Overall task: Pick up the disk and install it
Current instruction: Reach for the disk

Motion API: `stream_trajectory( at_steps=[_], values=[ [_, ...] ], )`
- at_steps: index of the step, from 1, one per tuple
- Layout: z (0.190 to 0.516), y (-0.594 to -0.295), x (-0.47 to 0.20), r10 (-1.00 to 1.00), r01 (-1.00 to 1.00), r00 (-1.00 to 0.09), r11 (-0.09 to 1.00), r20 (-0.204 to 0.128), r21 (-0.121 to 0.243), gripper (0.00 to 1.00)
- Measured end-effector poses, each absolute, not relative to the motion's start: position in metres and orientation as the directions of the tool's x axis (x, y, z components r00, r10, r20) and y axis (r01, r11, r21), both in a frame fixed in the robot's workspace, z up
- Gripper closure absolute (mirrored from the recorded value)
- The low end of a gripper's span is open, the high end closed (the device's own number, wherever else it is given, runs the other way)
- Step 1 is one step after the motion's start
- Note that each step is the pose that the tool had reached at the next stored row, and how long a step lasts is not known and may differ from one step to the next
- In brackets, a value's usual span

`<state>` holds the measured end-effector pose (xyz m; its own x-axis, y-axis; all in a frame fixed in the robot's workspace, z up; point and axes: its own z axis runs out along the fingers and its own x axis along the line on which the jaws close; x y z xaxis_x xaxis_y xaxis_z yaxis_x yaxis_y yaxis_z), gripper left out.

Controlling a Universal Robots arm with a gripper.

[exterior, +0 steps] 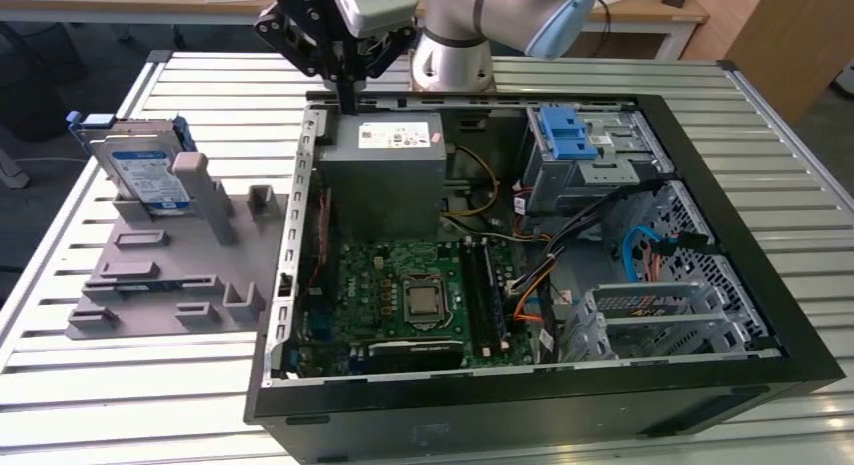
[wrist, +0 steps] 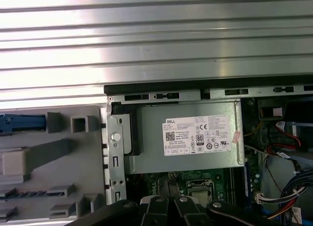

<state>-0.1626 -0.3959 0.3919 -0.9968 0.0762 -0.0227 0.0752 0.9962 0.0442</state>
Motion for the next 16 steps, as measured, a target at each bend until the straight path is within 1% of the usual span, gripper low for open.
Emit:
stream_trajectory(
  at_steps=[16],
  values=[
    [0.391,-0.394,-0.176,0.076,0.075,-0.997,0.996,-0.017,0.044,0.89]
  ],
)
